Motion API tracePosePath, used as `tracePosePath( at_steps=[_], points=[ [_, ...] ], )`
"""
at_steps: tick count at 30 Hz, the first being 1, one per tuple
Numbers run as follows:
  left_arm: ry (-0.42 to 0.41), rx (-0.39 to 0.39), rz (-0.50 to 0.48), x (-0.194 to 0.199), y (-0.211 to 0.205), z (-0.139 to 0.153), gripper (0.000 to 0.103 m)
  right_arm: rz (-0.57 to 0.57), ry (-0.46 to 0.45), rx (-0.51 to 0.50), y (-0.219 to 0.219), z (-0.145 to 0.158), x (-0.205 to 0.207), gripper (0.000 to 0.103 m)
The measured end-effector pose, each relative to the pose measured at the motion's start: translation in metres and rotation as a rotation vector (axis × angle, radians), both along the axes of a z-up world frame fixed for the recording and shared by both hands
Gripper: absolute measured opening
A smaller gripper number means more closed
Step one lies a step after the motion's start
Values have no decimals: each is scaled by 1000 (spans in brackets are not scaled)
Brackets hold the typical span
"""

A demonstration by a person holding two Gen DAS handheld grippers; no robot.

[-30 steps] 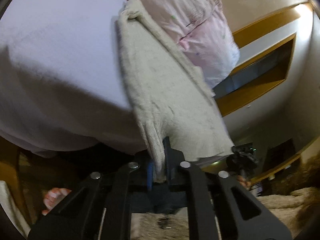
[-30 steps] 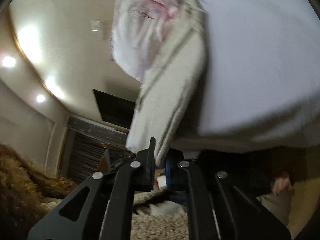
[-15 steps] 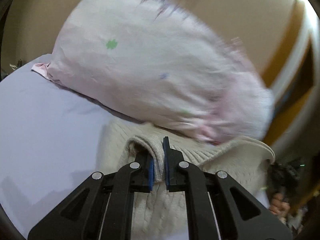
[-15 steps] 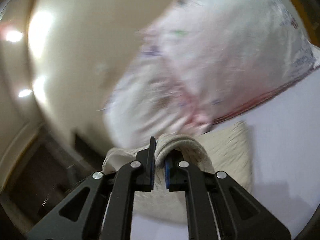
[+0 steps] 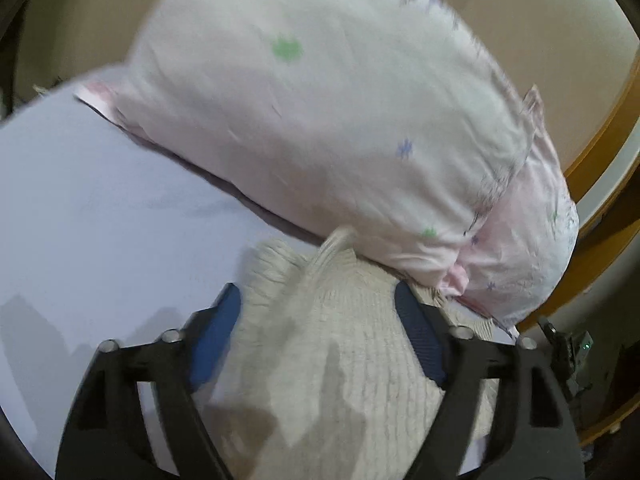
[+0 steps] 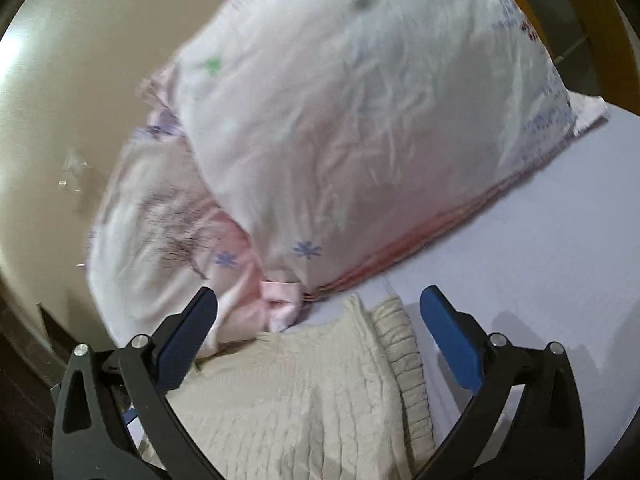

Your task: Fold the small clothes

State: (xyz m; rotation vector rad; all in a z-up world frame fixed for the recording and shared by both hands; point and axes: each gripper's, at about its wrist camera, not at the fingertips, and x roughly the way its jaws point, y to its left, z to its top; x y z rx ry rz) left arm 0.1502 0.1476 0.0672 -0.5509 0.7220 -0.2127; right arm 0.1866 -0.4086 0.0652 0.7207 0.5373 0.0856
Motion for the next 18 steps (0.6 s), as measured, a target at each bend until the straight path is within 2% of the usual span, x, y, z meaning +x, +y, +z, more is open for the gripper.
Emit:
tracePosePath(
  at_steps=[2, 4, 7, 9, 12, 13, 14, 15, 16, 18],
  points=[
    [47, -15, -21, -8, 9, -7, 77, 21, -1, -21, 0, -3, 0, 101],
    [102, -32, -29, -12, 14, -20, 65, 39, 21, -10, -3, -9, -3, 101],
    [168, -76, -59, -16, 15, -41, 56, 74, 42, 28, 1, -13, 0, 101],
    [205, -100, -80, -16, 7, -54, 55, 90, 43, 25, -1, -16, -6, 101],
    [172, -46, -55, -21, -5, -56, 54, 106, 36, 50, 1, -18, -12, 101],
    [168, -48, -39, -22, -7, -56, 42, 114, 36, 68, 0, -19, -11, 101],
    [191, -85, -40, -21, -10, -61, 27, 119, 37, 81, -2, -20, -12, 101],
    [216, -137, -48, -19, -12, -66, 20, 126, 38, 100, -4, -20, -11, 101],
    [214, -177, -28, -20, -13, -66, 17, 132, 40, 116, -6, -20, -12, 101],
    [175, -232, -59, -21, -21, -52, 16, 138, 35, 144, -12, -19, -13, 101]
  ],
)
